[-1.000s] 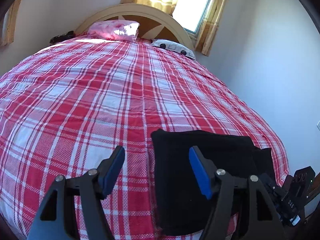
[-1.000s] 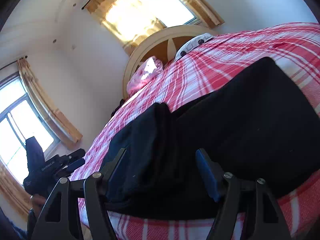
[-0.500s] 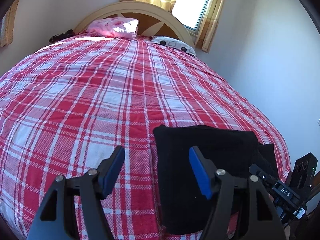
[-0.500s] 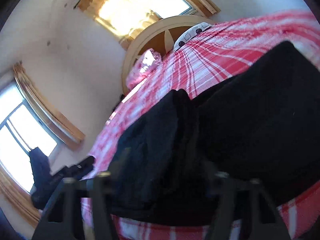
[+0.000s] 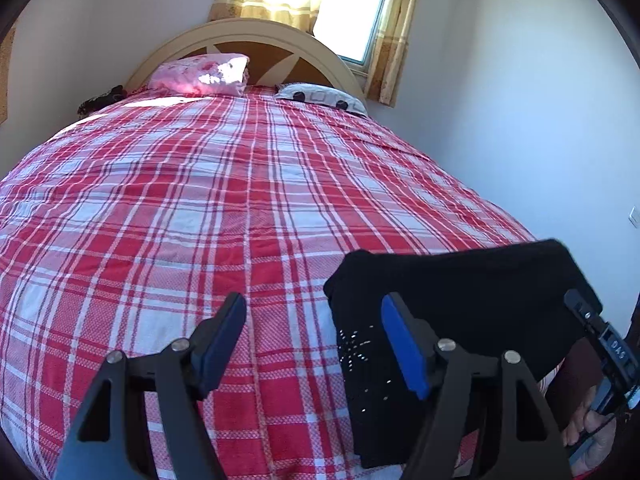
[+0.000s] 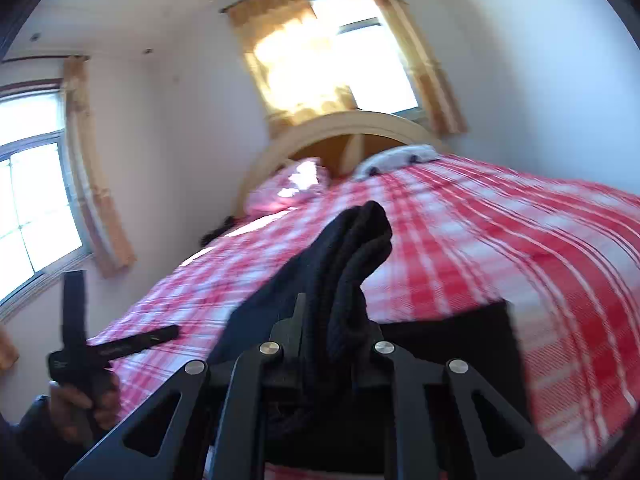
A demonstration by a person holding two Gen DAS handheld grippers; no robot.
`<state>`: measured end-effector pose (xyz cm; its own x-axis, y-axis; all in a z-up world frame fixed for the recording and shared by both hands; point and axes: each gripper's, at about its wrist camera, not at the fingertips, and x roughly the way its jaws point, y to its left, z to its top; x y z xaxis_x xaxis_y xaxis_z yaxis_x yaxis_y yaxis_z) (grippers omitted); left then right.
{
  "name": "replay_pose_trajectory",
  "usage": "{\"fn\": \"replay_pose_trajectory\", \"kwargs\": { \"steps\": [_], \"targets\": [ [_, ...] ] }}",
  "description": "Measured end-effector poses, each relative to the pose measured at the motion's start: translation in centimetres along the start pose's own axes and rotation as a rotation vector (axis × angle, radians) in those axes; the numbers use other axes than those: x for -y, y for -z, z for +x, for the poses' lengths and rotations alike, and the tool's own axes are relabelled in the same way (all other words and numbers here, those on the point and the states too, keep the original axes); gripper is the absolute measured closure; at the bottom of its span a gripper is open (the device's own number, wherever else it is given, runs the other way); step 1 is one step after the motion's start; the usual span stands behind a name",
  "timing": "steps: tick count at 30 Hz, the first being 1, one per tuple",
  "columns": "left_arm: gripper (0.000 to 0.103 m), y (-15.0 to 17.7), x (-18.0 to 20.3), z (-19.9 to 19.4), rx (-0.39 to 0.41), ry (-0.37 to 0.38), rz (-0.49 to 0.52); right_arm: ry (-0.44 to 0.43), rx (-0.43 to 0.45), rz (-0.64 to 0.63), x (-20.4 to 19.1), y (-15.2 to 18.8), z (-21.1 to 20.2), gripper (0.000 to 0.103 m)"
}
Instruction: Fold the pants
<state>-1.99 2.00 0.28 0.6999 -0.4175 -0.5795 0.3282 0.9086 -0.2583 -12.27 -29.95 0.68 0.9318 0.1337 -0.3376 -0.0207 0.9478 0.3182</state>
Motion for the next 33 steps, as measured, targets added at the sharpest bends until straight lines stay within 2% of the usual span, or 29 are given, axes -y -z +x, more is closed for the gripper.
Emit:
{"fn": "replay_pose_trajectory", "kwargs": {
  "steps": [4,6,7,13,16,19,23,25,27,29,30,33],
  "targets": [
    [0.03,0.7,1.7,0.9,-0.025,0.014,0.038,0.17,-0.072,0.131,6.6,4.5,-0.1,0.087],
    [0.03,1.0,2.4,1.1,-0.034,0.015,0.051,0.165,-0.119,0.196,8.6,6.3,0.9,0.087],
    [0.03,1.2,2.7,1.1,-0.033,0.011,0.06,0.149,-0.094,0.214,9.0,6.4,0.7,0.087],
    [0.03,1.2,4.1,0.4,-0.001,-0.009,0.112,0.157,-0.093,0.14,7.8,4.7,0.8,0.087],
    [0.03,0.7,5.2,0.4,0.004,0.025,0.116,0.151,-0.085,0.129,7.7,4.2,1.0,0.087],
    [0.03,0.4,7.8,0.9,0.027,0.059,0.168,0.164,-0.124,0.173,8.6,5.0,2.0,0.084],
    [0.03,1.0,9.5,2.9,-0.017,-0.03,0.233,0.133,-0.133,0.233,8.9,4.7,1.4,0.079],
    [0.03,1.3,8.9,2.8,-0.02,-0.029,0.224,0.125,-0.148,0.311,10.0,3.9,0.5,0.074],
    [0.03,1.4,8.1,2.6,-0.013,-0.043,0.205,0.196,-0.094,0.338,10.4,2.7,-0.8,0.071],
    [0.03,1.6,7.7,2.4,-0.001,-0.052,0.193,0.316,0.01,0.28,9.6,1.3,-3.0,0.071],
    [0.03,1.8,7.7,2.5,0.001,-0.051,0.192,0.333,0.041,0.237,8.8,0.7,-3.5,0.071],
    [0.03,3.4,8.1,2.8,-0.018,-0.038,0.201,0.34,0.012,0.014,5.0,-0.2,-2.3,0.071]
  ]
}}
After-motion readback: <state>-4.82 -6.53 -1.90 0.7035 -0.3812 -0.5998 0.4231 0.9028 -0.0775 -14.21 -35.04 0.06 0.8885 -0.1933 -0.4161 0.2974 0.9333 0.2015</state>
